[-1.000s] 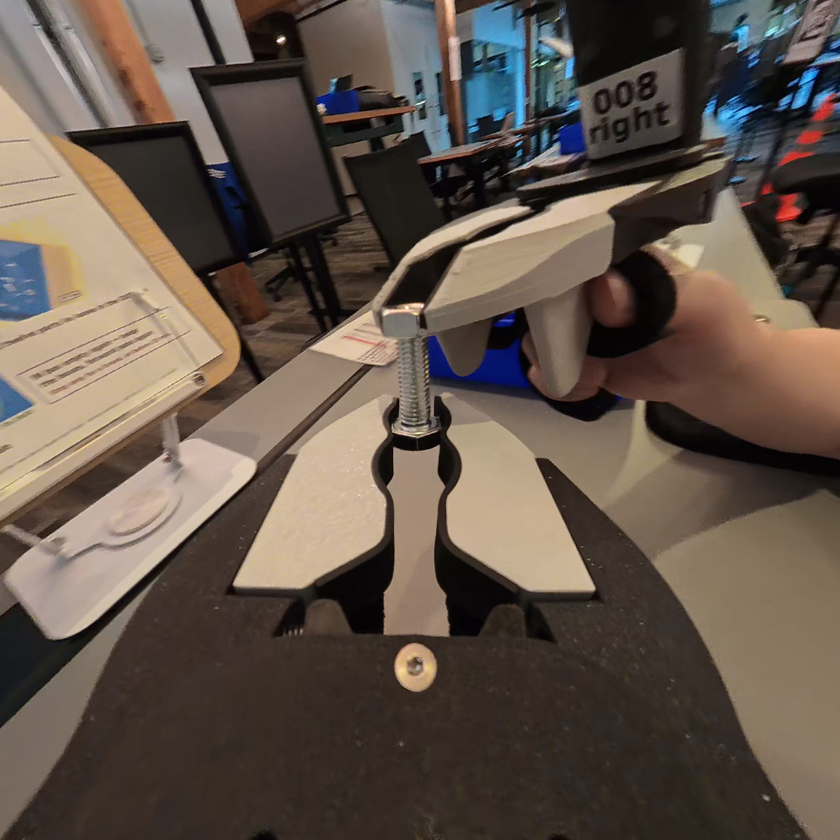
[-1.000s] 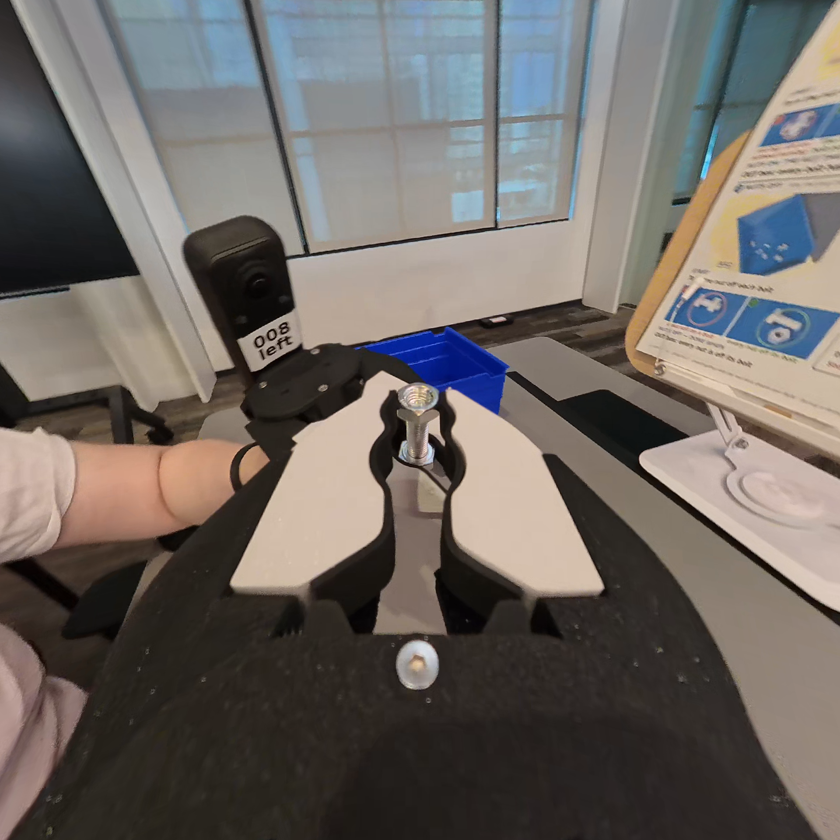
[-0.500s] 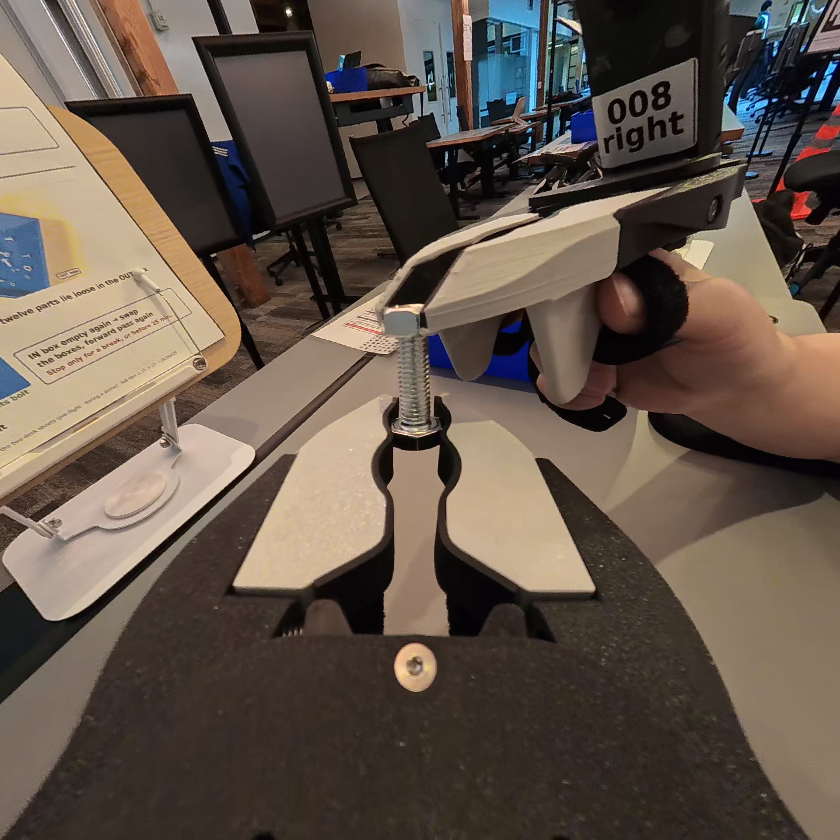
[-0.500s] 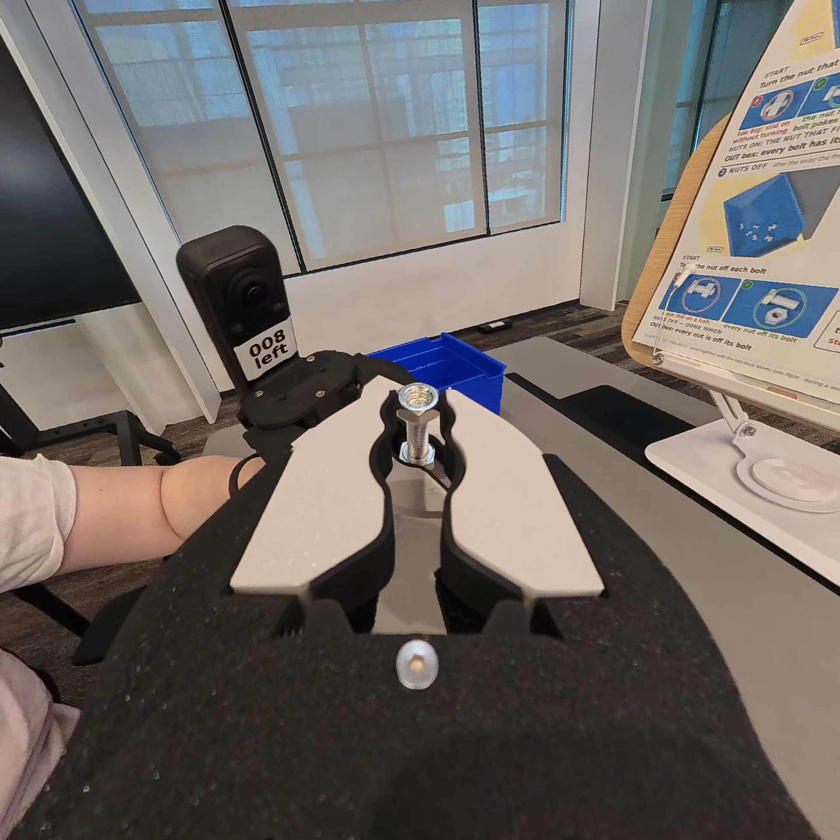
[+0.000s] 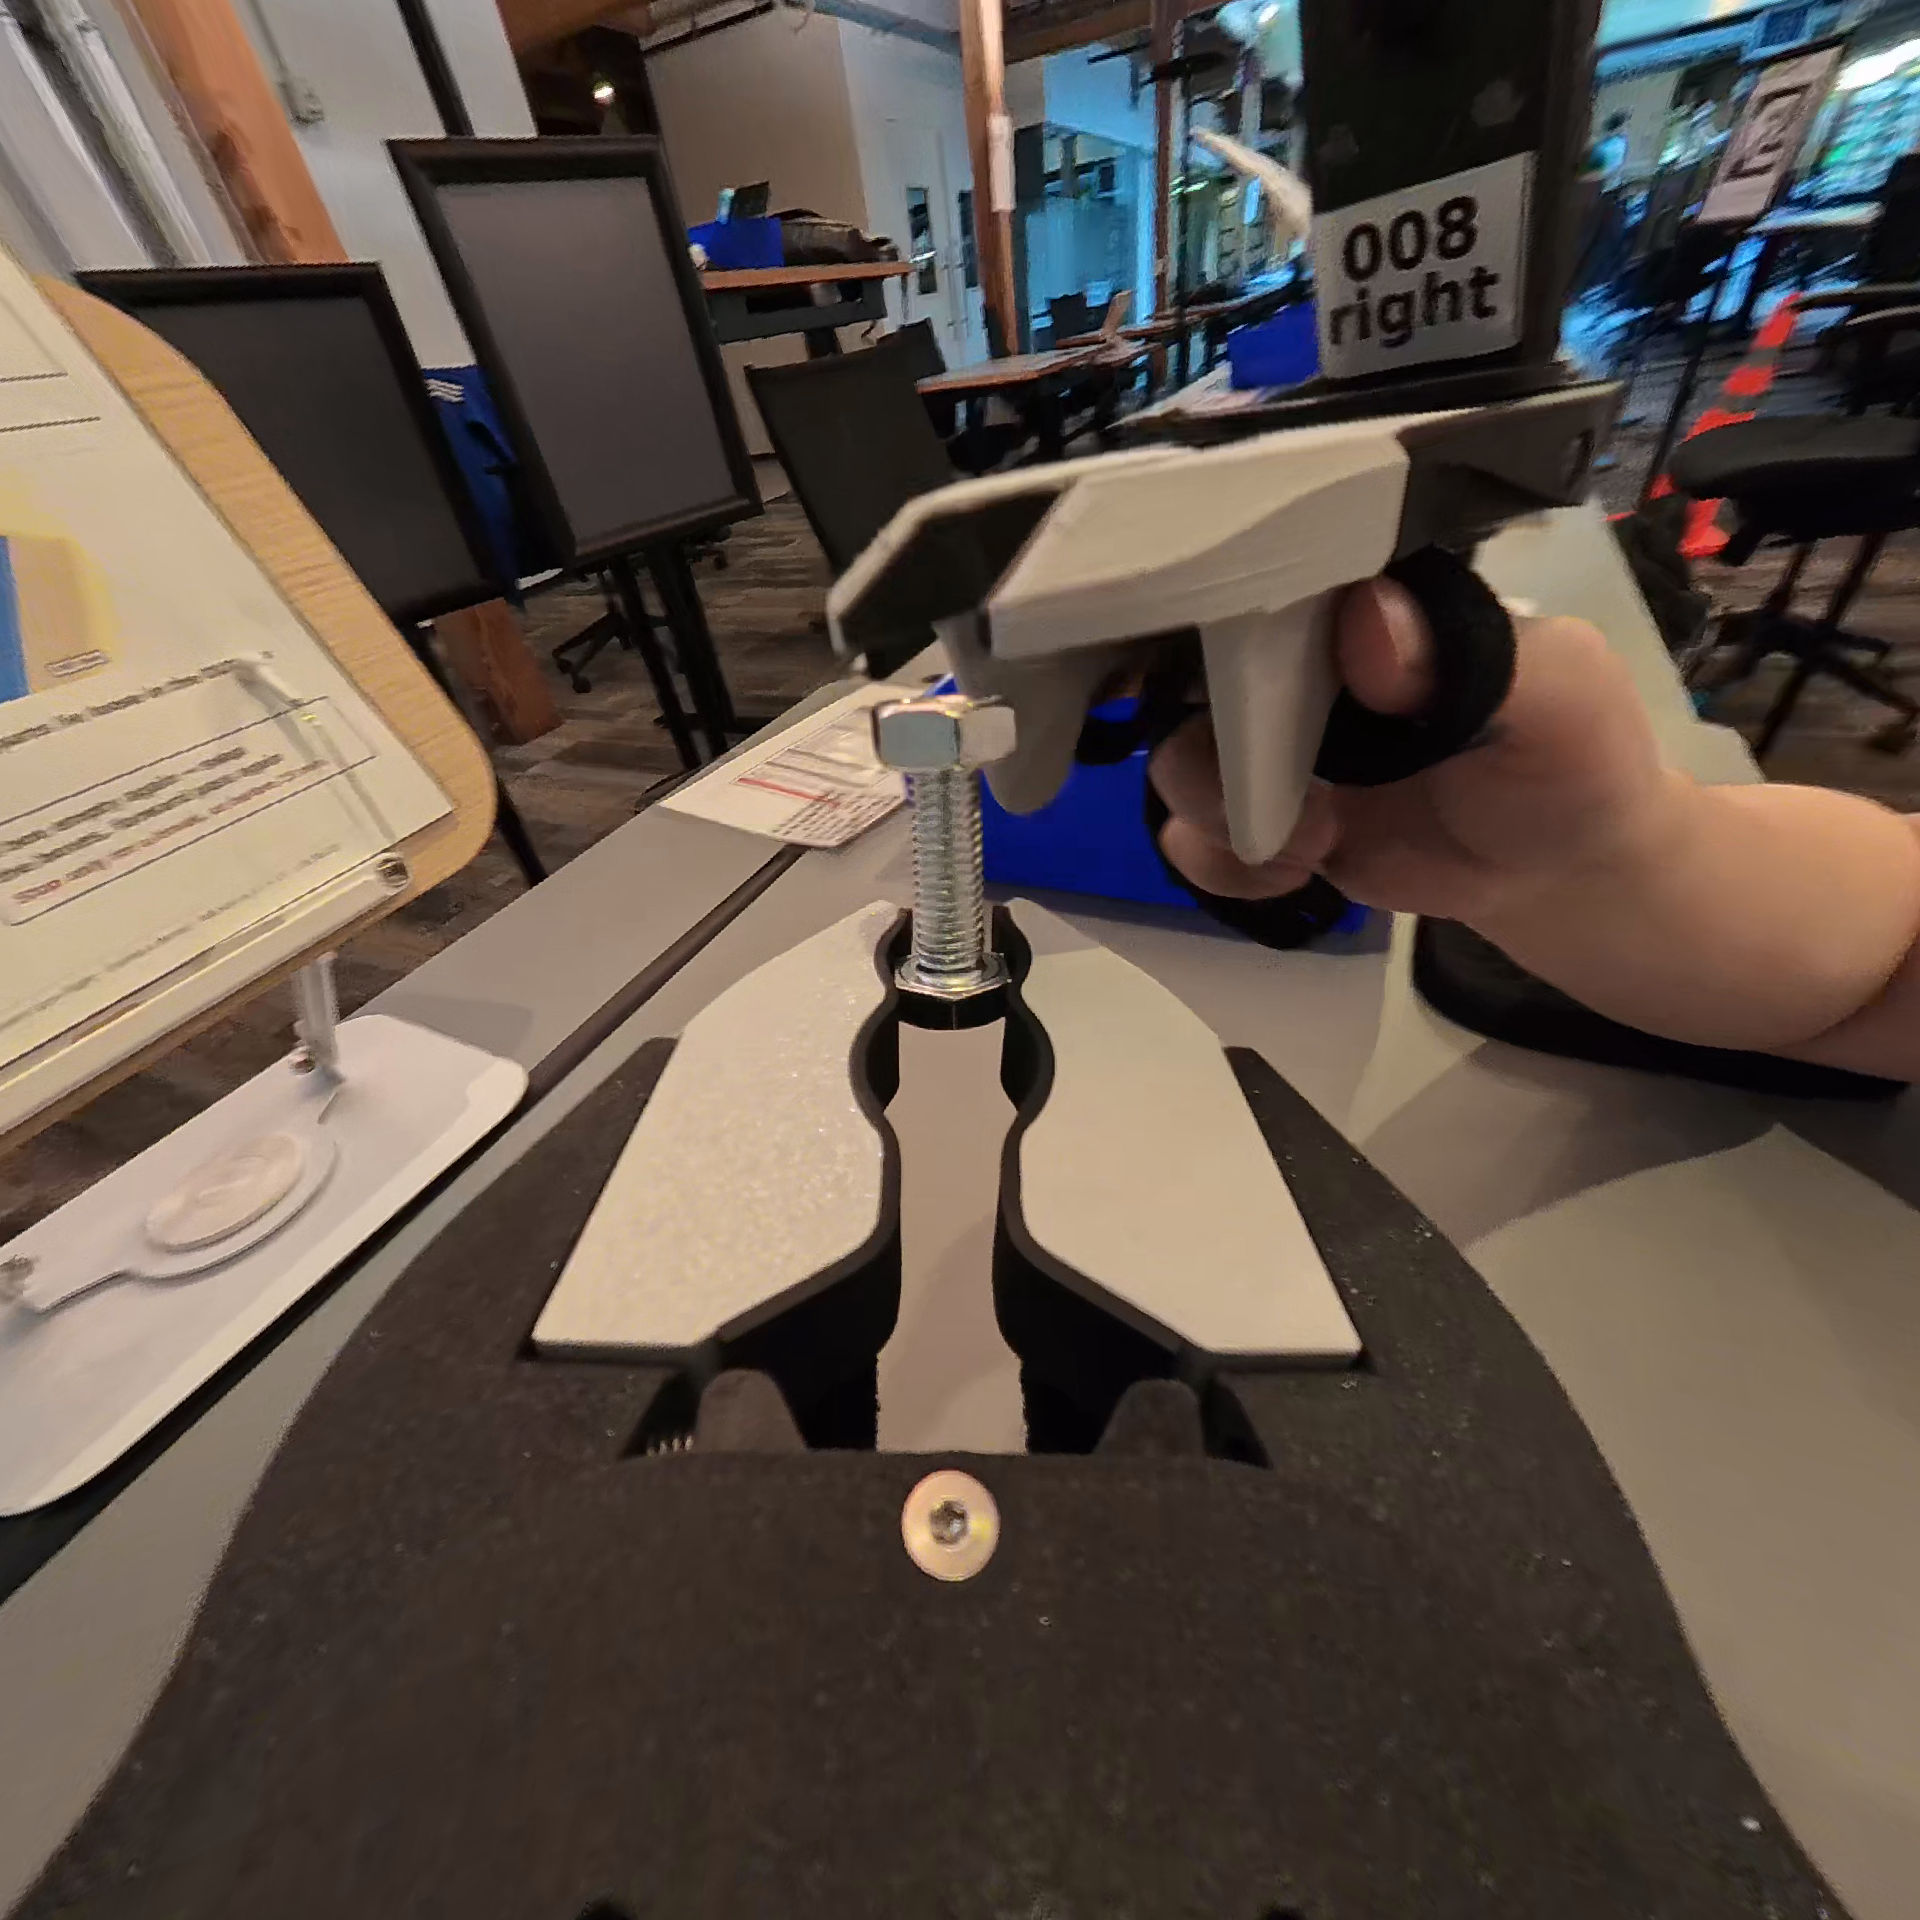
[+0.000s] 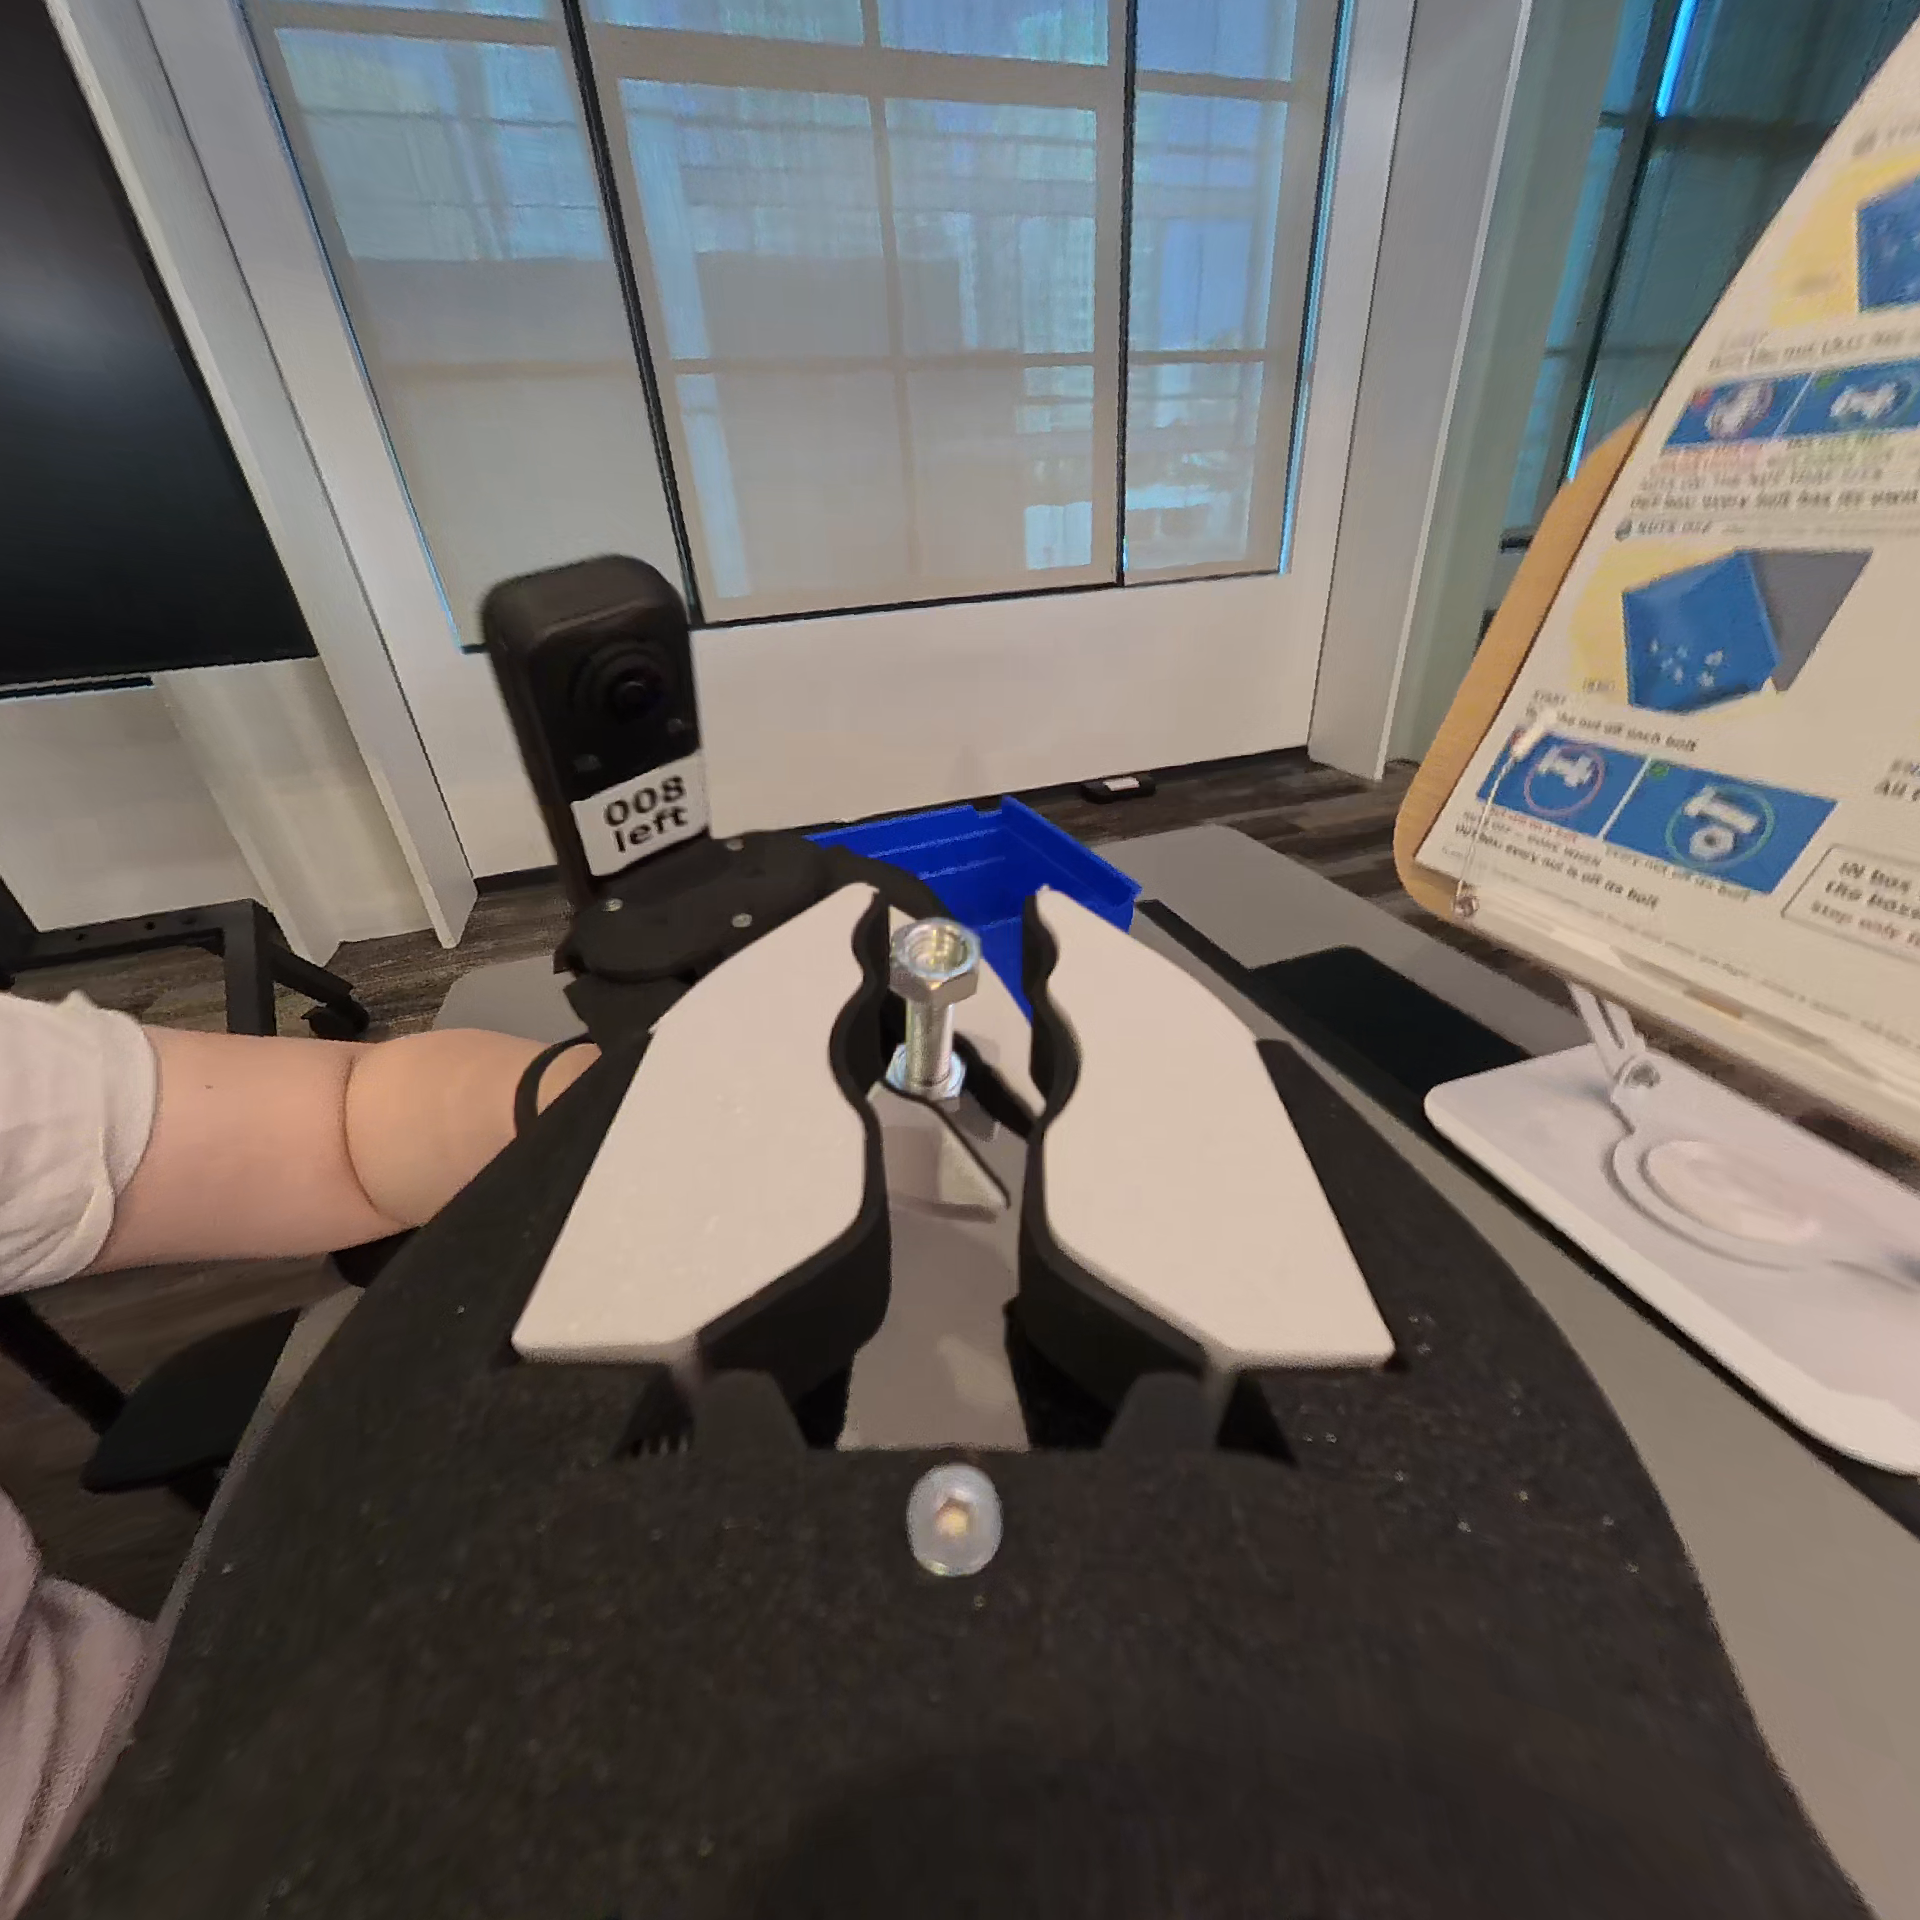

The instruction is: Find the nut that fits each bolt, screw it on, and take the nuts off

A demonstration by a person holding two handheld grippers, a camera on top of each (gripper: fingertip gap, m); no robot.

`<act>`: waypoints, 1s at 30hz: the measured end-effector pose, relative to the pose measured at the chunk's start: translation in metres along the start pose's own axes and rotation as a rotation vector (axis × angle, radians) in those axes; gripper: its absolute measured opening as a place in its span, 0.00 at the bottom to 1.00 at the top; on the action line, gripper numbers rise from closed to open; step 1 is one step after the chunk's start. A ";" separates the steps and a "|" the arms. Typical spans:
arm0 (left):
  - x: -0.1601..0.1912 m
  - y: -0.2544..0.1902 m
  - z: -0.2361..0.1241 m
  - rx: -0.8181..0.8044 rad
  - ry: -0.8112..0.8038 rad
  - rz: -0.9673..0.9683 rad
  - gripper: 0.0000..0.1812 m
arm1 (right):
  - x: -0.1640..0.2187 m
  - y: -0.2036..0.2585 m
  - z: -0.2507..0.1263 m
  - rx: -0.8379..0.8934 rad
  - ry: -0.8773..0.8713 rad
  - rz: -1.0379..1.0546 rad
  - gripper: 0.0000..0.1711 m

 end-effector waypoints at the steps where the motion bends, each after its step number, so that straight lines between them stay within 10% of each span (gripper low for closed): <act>1: -0.001 -0.005 0.000 0.051 -0.014 -0.013 0.08 | -0.006 0.002 -0.003 -0.033 -0.023 -0.030 0.14; 11: -0.012 -0.058 -0.018 0.565 -0.100 -0.141 0.07 | -0.013 0.039 -0.020 -0.501 -0.092 -0.052 0.16; 30: -0.013 -0.036 -0.010 0.280 -0.116 -0.014 0.08 | -0.006 0.035 -0.002 -0.292 -0.025 -0.070 0.10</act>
Point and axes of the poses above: each gripper's, where its closed fingertips meet, z out along the fingers, x out of its underside, y = z × x across the jaws, the point moved 2 cm from there along -z, back along the fingers, and after that the axes turned 10 degrees about -z, right-handed, at the moved point
